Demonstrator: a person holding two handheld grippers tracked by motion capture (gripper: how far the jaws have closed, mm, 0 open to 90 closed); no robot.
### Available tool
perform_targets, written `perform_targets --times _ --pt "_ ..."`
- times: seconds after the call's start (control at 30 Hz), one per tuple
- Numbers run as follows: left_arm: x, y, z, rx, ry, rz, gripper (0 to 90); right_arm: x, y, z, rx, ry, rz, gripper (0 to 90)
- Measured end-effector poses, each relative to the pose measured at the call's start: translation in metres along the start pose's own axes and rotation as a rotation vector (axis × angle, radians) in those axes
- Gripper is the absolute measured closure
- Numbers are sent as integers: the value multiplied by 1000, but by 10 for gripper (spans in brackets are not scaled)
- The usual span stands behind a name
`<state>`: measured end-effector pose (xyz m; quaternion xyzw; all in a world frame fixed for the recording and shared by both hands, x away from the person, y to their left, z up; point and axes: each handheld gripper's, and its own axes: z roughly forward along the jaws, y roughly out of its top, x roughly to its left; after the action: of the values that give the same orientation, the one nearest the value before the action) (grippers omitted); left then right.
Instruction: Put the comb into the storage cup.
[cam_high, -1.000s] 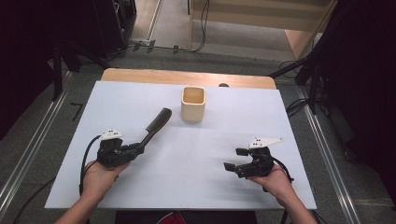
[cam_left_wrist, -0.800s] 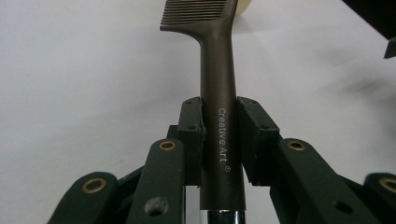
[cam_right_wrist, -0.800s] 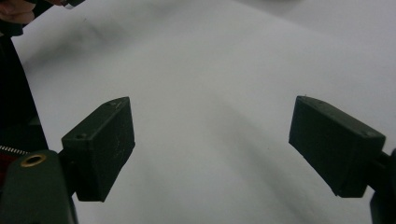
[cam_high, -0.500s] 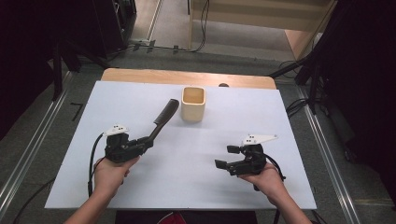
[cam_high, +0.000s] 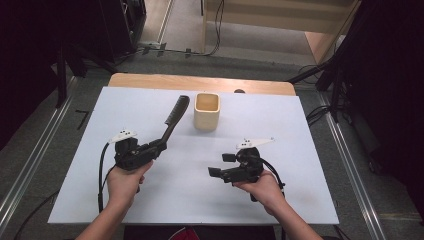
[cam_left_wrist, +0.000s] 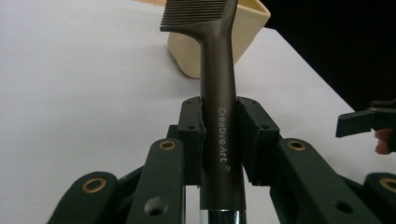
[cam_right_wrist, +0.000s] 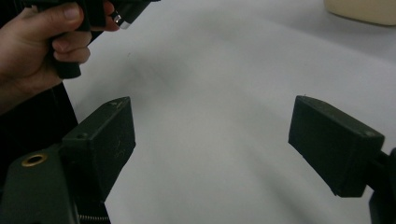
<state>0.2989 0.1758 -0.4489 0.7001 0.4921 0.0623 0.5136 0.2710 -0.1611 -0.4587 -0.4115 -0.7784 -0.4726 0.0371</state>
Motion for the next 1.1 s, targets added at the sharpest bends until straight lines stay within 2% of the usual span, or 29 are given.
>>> perform_targets --times 0.17,0.37,0.57,0.7,0.83,0.87,1.1 --pt "2 -2 2 -25 -12 -47 738 3 11 10 -21 28 42 134" --pt "-1 -3 3 -55 -20 -71 738 5 28 24 -49 53 80 135" --pt "-3 -7 3 -66 -21 -74 738 4 39 39 -64 90 143 172" --pt "-4 -10 5 -68 -37 -89 738 4 44 47 -70 94 153 179" --pt "-6 -12 7 -66 -34 -80 738 3 50 52 -76 113 191 195" --pt "-6 -13 7 -68 -27 -80 738 3 53 55 -89 105 188 196" --pt "-8 -18 10 -81 -25 -92 737 2 62 62 -113 118 237 218"
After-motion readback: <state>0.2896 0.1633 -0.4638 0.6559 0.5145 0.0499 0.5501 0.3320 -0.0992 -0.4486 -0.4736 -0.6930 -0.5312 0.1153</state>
